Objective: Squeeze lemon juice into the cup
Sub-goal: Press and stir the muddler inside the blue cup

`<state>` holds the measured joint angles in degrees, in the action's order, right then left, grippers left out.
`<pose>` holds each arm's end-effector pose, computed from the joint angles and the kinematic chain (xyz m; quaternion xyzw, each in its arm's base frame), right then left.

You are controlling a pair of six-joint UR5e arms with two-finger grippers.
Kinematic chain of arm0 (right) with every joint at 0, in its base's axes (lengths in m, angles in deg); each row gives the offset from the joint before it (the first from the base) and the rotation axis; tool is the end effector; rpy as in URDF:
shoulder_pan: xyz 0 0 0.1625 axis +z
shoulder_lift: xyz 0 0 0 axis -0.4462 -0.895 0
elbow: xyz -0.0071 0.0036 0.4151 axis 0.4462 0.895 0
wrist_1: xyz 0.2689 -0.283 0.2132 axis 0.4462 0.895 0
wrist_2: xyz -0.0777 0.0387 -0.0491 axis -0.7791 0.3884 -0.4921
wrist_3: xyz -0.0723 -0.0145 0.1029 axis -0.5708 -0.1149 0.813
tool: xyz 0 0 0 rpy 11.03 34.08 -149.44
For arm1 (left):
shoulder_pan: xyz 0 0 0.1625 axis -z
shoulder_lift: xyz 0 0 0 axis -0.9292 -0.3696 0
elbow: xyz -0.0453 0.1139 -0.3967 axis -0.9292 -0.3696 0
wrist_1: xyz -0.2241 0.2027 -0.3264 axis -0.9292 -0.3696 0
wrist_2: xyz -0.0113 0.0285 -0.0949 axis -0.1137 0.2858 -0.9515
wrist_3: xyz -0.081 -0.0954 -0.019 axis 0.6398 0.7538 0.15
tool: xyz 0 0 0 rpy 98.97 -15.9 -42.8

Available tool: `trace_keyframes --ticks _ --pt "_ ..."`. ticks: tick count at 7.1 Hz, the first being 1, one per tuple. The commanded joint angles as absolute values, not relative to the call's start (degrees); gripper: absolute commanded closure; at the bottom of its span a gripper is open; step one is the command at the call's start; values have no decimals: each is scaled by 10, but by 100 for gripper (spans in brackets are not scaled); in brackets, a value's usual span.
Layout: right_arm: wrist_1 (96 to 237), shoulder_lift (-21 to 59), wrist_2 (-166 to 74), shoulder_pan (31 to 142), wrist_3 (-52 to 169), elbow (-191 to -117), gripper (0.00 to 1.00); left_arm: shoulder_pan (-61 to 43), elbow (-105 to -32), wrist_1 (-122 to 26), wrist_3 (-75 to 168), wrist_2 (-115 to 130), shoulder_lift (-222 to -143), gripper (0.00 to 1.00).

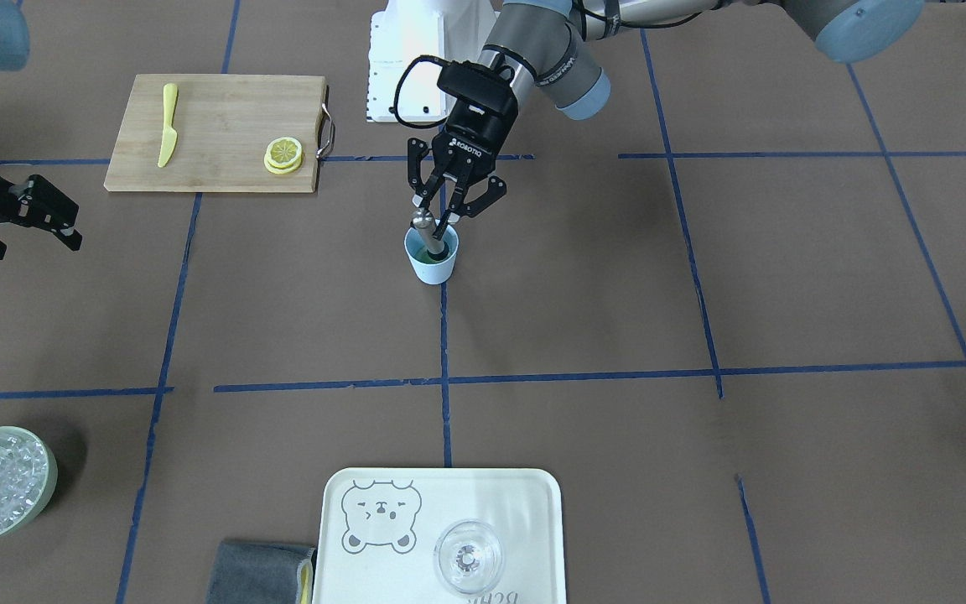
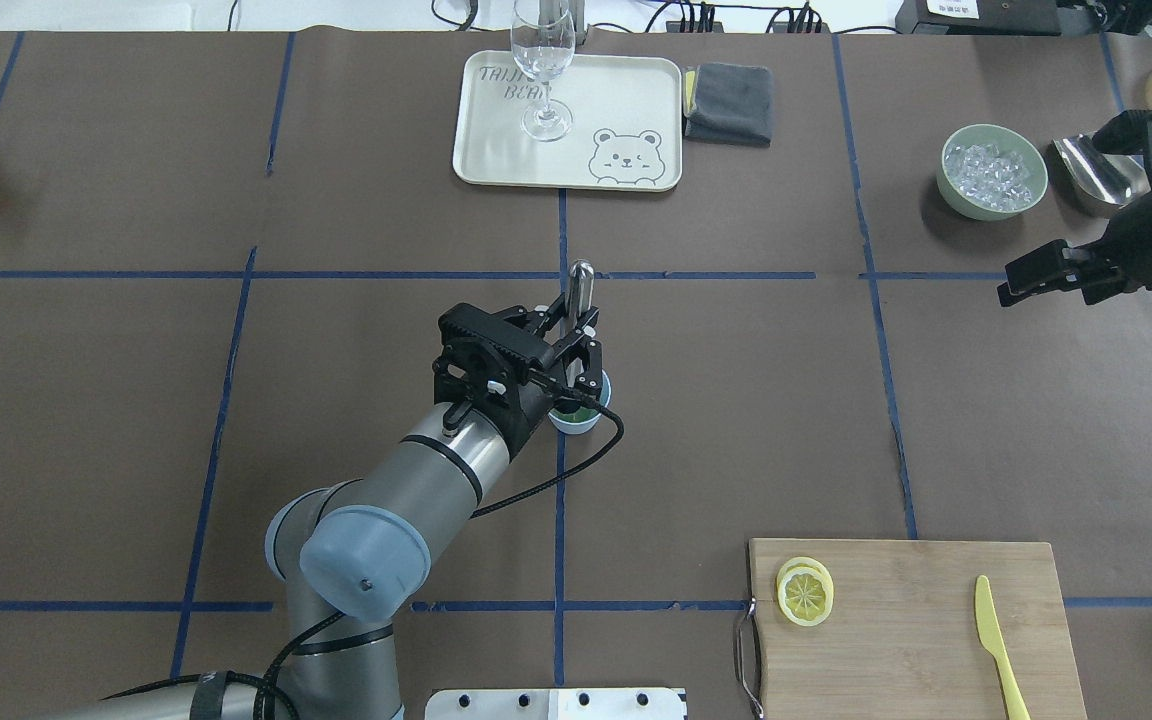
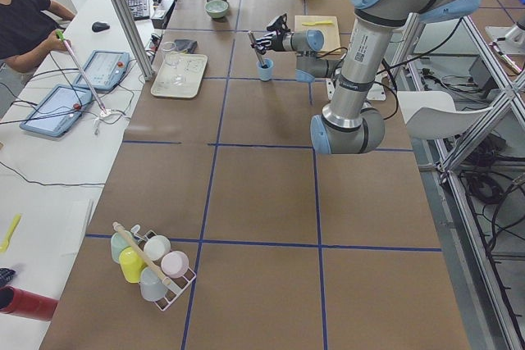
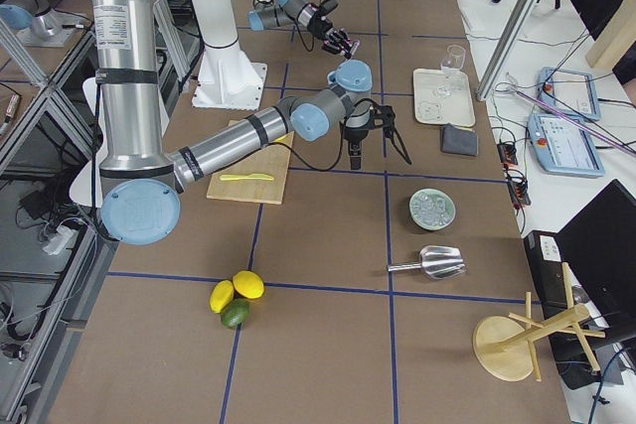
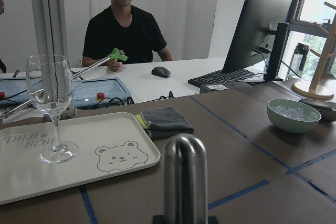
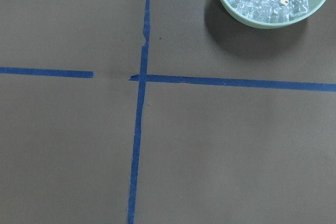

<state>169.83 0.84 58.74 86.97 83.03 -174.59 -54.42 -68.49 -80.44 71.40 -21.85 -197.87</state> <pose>-0.2157 -0.4937 0.4186 0.0541 -0.4168 -0.0059 0.9074 0.6005 -0.3678 0.1450 0.5605 0.4667 -0.0327 0.6834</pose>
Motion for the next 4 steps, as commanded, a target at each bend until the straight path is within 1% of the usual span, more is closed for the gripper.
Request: trace_keyframes --ticks 1,4 --pt "1698 8 587 870 830 -1746 0 -546 -679 -805 714 -219 -1982 100" --pt "1698 8 587 870 830 -1746 0 -548 -676 -805 714 -219 -1982 100"
